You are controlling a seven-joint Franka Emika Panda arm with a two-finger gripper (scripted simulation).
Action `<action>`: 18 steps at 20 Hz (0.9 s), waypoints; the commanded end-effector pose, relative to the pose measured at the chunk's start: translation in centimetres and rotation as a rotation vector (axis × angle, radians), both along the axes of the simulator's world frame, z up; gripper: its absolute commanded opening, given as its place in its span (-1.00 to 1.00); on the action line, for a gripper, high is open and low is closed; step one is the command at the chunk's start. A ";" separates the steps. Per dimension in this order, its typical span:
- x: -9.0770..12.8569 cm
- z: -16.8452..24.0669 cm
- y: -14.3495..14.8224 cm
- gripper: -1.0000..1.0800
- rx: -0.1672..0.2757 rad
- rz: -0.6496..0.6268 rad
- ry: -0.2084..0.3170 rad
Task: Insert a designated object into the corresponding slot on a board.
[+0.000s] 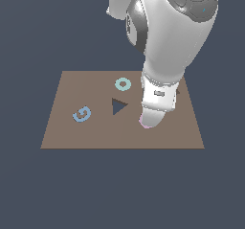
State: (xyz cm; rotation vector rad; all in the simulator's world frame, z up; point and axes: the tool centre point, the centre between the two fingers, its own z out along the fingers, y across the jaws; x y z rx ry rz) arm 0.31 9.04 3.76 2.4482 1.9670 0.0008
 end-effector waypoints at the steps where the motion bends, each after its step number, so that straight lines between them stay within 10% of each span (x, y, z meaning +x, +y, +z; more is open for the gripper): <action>1: -0.8 0.1 2.4 -1.00 0.000 0.113 0.000; 18: -5.2 0.2 8.7 -1.00 0.000 0.448 0.002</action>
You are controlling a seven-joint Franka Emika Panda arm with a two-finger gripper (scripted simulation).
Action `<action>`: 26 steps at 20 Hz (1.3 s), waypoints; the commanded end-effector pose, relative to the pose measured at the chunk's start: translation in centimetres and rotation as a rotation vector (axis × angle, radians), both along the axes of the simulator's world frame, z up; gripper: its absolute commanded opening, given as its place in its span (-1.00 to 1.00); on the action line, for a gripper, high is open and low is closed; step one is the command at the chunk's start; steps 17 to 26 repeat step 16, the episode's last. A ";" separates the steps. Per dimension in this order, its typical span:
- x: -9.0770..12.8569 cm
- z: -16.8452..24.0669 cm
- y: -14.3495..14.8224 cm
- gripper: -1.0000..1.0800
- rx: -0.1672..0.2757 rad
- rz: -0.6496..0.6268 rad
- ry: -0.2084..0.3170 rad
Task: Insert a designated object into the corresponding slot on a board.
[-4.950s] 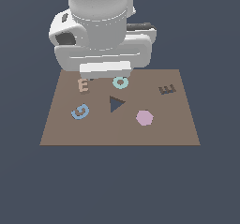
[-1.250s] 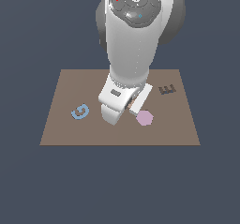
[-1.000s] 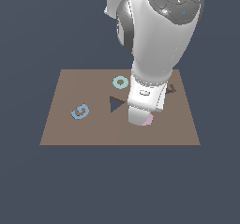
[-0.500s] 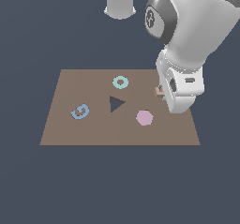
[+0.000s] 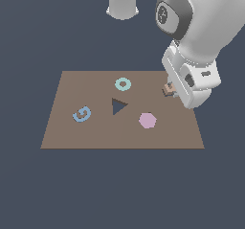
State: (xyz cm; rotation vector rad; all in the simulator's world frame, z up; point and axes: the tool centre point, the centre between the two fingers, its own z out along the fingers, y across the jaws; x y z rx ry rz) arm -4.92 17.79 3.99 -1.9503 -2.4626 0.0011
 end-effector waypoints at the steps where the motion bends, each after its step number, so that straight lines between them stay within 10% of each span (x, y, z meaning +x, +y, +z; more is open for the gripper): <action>1: 0.0 -0.1 0.0 -1.00 0.000 0.000 0.000; 6: -0.1 -1.0 0.0 -1.00 -0.001 0.006 -0.001; 7: -0.1 -1.0 0.0 0.92 -0.001 0.006 -0.001; 26: -0.1 -1.0 0.0 0.92 -0.001 0.006 -0.001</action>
